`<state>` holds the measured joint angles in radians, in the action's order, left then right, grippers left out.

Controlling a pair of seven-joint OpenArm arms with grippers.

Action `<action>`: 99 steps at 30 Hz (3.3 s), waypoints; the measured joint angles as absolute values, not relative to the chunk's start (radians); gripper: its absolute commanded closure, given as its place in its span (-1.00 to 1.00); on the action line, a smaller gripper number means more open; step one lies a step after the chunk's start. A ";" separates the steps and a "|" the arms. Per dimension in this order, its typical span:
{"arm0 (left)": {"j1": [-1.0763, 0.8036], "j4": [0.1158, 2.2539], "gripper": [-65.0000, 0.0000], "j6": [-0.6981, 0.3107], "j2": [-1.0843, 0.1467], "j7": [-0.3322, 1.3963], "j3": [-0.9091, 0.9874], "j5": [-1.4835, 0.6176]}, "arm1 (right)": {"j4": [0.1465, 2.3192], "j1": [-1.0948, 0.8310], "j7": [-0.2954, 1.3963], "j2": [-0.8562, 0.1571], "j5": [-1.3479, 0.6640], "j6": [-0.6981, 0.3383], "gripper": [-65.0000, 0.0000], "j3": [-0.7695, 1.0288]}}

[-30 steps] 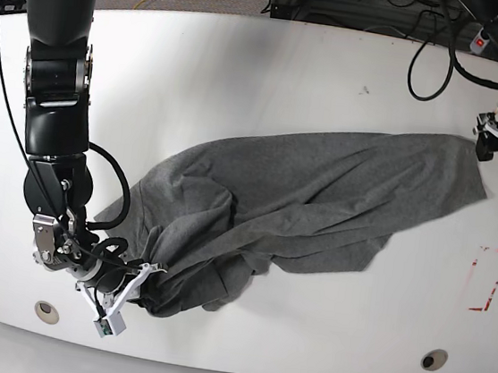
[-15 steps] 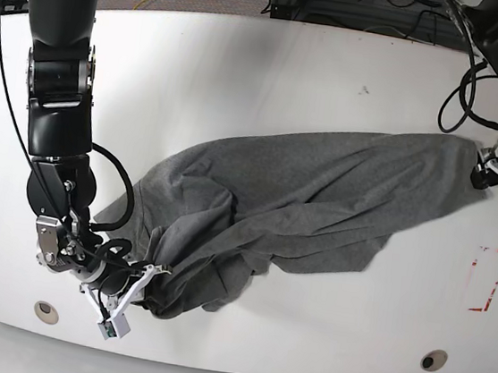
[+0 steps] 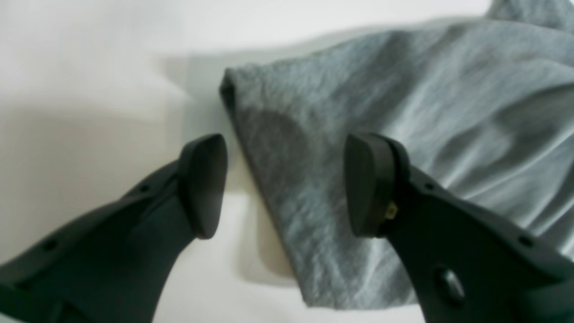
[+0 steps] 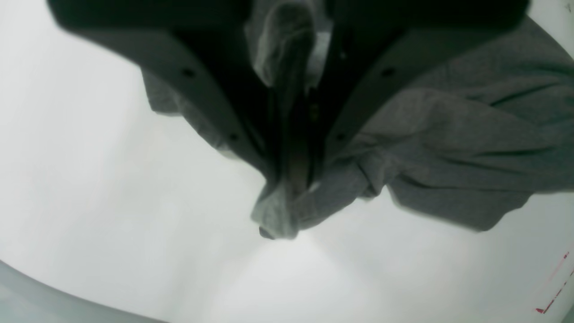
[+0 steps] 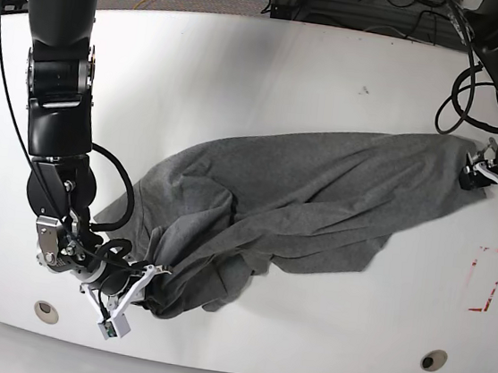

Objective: Fold the T-shirt properly
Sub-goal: 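Pull the shirt taut between both grippers, left gripper moving away, then lift the shirt with both grippers and swing it over the table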

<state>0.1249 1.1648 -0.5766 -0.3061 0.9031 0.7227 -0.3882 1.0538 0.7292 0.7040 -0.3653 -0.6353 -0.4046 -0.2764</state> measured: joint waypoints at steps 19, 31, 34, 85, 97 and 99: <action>0.195 1.084 -0.15 -0.579 -0.301 0.867 0.616 -0.387 | 1.075 0.709 0.704 -0.363 -0.639 -0.401 1.00 -0.276; 0.200 1.082 0.85 -0.580 -0.302 0.890 0.617 -0.368 | 1.079 0.709 0.704 -0.372 -0.639 -0.401 1.00 -0.276; 0.193 1.121 0.91 -0.580 -0.292 0.906 0.638 -0.366 | 1.079 0.709 0.704 -0.371 -0.639 -0.401 1.00 -0.276; 0.800 1.739 0.90 -0.532 -0.449 1.085 0.499 -0.383 | 1.238 1.084 0.898 -0.580 -0.771 -0.434 1.00 -0.236; 0.571 1.823 0.90 -0.557 -0.445 1.168 0.545 -0.463 | 1.370 0.711 0.902 -0.590 -0.818 -0.432 1.00 -0.056; 0.516 1.855 0.90 -0.556 -0.444 1.197 0.567 -0.479 | 1.395 0.641 0.902 -0.588 -0.855 -0.432 1.00 -0.036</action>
